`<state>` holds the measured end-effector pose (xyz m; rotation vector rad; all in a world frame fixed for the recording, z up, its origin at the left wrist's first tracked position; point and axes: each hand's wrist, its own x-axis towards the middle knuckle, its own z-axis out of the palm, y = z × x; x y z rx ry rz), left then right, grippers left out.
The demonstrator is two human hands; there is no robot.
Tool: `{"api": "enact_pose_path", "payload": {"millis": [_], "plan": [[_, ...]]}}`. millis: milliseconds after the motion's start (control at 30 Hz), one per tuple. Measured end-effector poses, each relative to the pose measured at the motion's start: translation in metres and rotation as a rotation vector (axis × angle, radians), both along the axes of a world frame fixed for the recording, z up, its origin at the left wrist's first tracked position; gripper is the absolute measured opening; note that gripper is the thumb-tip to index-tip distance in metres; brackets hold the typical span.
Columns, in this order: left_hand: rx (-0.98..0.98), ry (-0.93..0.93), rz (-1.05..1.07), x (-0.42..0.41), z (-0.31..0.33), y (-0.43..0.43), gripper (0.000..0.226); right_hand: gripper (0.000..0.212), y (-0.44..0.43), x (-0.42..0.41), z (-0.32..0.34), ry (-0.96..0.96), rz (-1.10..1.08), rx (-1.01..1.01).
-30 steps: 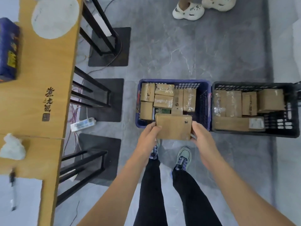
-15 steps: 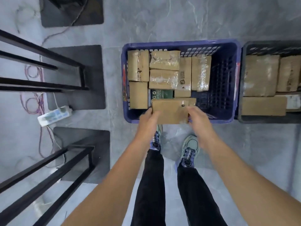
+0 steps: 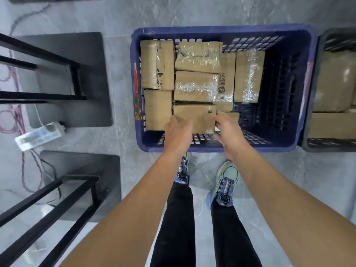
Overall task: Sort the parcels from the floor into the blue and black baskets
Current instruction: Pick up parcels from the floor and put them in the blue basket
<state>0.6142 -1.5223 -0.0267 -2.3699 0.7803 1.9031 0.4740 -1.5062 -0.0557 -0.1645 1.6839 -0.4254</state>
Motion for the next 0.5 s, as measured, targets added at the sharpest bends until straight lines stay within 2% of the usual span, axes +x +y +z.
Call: {"api": "enact_pose_path", "payload": {"millis": [133, 233, 300, 333, 400, 433, 500], "plan": [[-0.075, 0.023, -0.047, -0.004, -0.009, 0.003, 0.039, 0.019, -0.002, 0.002, -0.008, -0.039, 0.001, 0.007], [-0.088, 0.058, -0.06, -0.003, -0.014, 0.006, 0.031, 0.023, -0.004, 0.004, -0.009, -0.032, -0.007, -0.003], [-0.108, 0.068, -0.049, -0.002, -0.017, 0.008, 0.03, 0.011, -0.005, 0.005, -0.011, -0.025, -0.022, -0.009], [-0.119, 0.075, -0.042, -0.002, -0.018, 0.008, 0.033, 0.018, -0.005, 0.005, -0.01, -0.027, -0.01, -0.011], [-0.128, 0.088, -0.026, -0.003, -0.02, 0.01, 0.046, 0.066, -0.005, 0.004, -0.012, -0.041, -0.019, -0.014], [-0.122, 0.093, -0.011, -0.004, -0.021, 0.01, 0.051, 0.083, -0.004, 0.003, -0.014, -0.049, -0.026, -0.019], [-0.12, 0.1, 0.012, -0.003, -0.024, 0.011, 0.055, 0.097, -0.001, 0.001, -0.02, -0.05, -0.03, -0.025]]}}
